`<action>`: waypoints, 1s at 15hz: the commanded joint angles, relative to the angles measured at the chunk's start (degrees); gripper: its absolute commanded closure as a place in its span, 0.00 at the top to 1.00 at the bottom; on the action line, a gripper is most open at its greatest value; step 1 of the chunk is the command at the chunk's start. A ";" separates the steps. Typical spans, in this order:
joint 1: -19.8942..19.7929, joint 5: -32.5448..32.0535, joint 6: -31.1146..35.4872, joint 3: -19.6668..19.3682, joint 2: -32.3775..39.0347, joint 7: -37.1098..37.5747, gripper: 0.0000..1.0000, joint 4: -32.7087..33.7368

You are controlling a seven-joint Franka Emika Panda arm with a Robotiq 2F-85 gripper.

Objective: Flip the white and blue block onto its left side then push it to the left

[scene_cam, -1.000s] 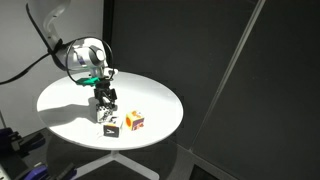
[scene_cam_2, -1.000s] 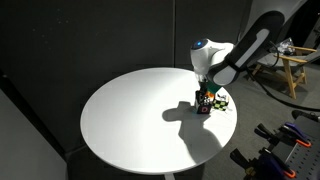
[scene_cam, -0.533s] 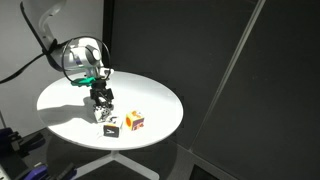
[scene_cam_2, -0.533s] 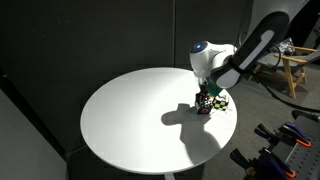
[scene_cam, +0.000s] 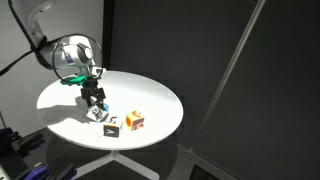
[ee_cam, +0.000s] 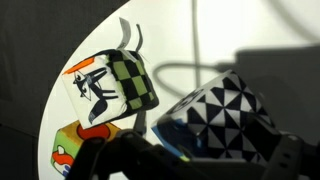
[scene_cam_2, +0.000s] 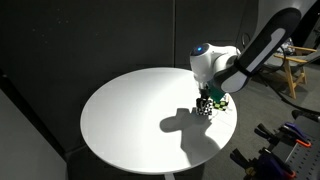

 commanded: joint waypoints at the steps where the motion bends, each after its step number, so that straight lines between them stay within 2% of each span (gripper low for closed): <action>1: -1.70 3.04 -0.79 3.41 -4.64 -2.73 1.00 -3.97; 8: -3.47 14.24 -3.44 8.79 -9.88 -10.87 1.00 -7.01; 15: -5.95 24.30 -5.00 11.73 -13.46 -15.35 1.00 -7.71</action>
